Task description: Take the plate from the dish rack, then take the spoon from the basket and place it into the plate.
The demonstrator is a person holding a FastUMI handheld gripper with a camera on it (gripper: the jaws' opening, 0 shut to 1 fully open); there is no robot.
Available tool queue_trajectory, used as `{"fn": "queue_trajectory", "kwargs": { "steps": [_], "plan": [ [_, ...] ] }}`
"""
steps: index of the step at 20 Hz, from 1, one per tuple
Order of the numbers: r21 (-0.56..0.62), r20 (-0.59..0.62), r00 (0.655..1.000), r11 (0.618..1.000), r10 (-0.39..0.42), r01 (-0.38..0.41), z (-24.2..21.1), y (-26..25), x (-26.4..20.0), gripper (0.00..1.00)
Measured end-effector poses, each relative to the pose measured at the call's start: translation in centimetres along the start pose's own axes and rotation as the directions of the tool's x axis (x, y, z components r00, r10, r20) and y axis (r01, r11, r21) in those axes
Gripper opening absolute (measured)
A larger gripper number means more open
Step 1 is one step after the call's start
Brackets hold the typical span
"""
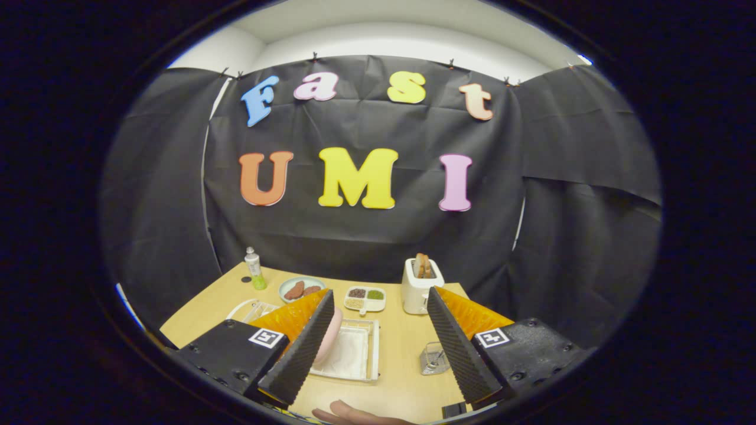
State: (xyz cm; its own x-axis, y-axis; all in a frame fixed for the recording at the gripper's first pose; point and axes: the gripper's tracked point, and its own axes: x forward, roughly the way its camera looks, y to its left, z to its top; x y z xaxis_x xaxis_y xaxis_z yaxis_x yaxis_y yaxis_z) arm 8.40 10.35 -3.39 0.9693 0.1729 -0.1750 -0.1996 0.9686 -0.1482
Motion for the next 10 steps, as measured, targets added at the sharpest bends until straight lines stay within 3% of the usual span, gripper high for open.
{"fn": "queue_trajectory", "kwargs": {
  "steps": [5,7,10],
  "plan": [
    [-0.044,-0.118,0.988,0.993,0.101,-0.107,-0.7,4.9,7.7,1.0],
    [-0.069,-0.205,0.973,0.99,0.106,-0.123,-1.6,6.1,10.7,1.0],
    [-0.119,-0.388,0.918,0.982,0.088,-0.145,-4.0,7.5,14.6,1.0]
  ]
}}
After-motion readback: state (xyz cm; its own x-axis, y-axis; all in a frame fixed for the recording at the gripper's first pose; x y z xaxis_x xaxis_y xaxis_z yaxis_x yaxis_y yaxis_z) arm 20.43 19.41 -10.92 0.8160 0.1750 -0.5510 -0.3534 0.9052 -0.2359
